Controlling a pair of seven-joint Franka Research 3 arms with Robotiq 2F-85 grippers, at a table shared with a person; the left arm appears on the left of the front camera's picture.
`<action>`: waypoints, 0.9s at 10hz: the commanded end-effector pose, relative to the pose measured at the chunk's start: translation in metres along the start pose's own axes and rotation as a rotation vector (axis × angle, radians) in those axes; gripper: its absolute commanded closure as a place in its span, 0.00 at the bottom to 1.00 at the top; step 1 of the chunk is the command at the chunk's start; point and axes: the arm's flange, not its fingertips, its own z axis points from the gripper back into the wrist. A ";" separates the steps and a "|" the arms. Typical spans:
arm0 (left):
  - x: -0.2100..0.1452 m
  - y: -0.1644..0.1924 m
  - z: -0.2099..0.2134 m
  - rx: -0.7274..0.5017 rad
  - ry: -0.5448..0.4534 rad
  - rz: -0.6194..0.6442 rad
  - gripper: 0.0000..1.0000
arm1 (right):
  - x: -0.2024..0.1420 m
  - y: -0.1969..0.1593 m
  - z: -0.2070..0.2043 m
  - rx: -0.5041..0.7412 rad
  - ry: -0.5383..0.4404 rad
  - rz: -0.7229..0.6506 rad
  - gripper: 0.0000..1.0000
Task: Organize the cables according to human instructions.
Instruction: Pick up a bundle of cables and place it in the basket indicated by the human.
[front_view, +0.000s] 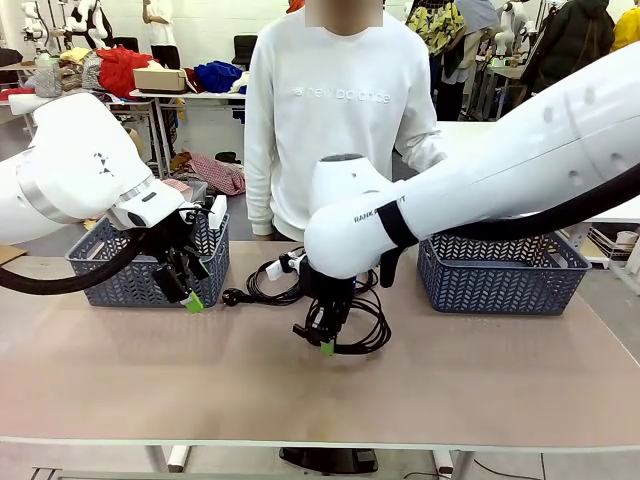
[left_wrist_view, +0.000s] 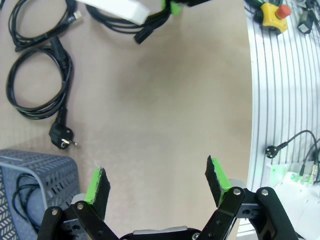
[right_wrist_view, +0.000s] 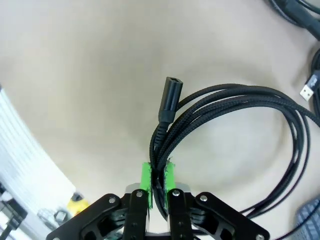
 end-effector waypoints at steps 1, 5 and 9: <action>0.000 0.000 0.000 0.006 -0.001 0.002 0.00 | -0.019 0.010 0.037 -0.011 0.045 0.100 1.00; 0.000 0.000 0.000 0.006 -0.001 0.002 0.00 | -0.062 0.003 0.114 -0.106 0.081 0.208 1.00; 0.000 0.000 0.000 0.006 -0.001 0.002 0.00 | -0.117 -0.041 0.171 -0.166 0.046 0.210 1.00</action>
